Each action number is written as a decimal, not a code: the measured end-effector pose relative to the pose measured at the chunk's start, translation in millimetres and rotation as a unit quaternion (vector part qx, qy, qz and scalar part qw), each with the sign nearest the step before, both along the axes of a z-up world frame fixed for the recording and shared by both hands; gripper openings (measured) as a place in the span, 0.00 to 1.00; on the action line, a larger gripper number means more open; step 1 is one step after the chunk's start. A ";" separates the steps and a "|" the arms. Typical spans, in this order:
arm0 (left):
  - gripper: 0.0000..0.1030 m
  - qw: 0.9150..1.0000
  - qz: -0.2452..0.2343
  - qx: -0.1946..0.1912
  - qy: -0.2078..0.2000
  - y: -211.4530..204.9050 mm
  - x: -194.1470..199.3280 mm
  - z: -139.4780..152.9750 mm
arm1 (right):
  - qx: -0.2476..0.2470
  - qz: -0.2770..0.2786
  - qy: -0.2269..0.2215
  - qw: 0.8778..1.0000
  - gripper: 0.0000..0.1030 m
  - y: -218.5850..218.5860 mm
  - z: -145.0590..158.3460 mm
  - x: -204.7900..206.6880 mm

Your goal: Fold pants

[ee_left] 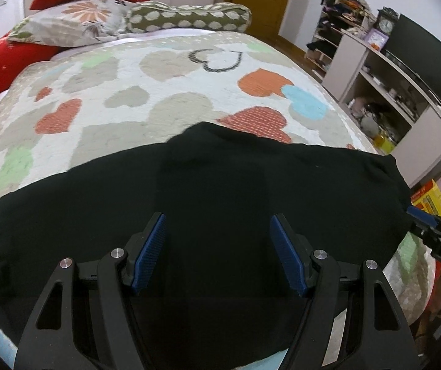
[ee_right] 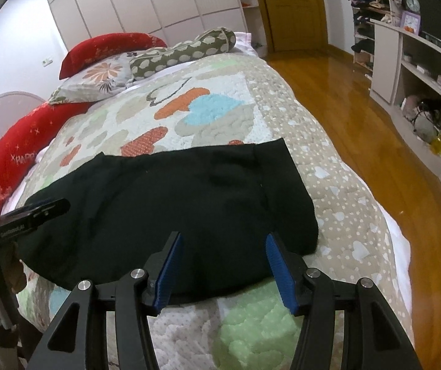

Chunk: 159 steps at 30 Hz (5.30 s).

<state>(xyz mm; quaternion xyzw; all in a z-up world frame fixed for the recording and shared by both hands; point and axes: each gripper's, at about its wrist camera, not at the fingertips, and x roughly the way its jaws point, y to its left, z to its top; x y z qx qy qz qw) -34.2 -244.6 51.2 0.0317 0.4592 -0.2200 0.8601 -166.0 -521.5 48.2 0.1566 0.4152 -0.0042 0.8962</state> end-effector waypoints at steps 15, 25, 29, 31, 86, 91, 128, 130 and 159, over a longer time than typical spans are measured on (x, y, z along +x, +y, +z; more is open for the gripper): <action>0.68 0.982 -0.183 -0.027 0.027 -128.7 17.1 11.8 | 0.051 -0.036 -0.005 0.998 0.62 -43.6 -13.9 -30.1; 0.68 0.954 -0.297 -0.010 0.042 -224.2 36.0 -3.3 | 0.089 -0.016 -0.046 0.995 0.70 -40.2 -22.3 -28.5; 0.68 0.946 -0.319 0.011 0.049 -244.6 39.8 -17.9 | 0.106 -0.027 -0.057 0.992 0.70 -42.5 -30.1 -23.5; 0.68 0.944 -0.325 0.009 0.049 -250.2 40.3 -23.3 | 0.125 -0.051 -0.068 0.989 0.70 -44.3 -34.1 -21.7; 0.63 1.000 0.011 -0.019 0.011 41.9 10.1 -19.2 | -0.042 0.245 -0.064 0.967 0.26 164.3 -10.1 44.9; 0.63 0.999 0.009 -0.028 0.014 49.8 4.9 -18.9 | 0.057 0.216 -0.075 0.972 0.12 133.4 -3.5 51.6; 0.16 0.995 -0.036 -0.085 0.045 9.0 -9.3 -4.5 | 0.075 0.158 -0.098 0.980 0.59 98.1 8.5 71.5; 0.16 0.995 -0.032 -0.086 0.040 14.3 -19.5 2.1 | 0.063 0.168 -0.100 0.979 0.59 106.9 12.4 77.7; 0.47 0.993 0.119 -0.026 0.001 102.8 -35.0 0.1 | -0.038 0.204 -0.079 0.975 0.59 175.3 15.7 66.1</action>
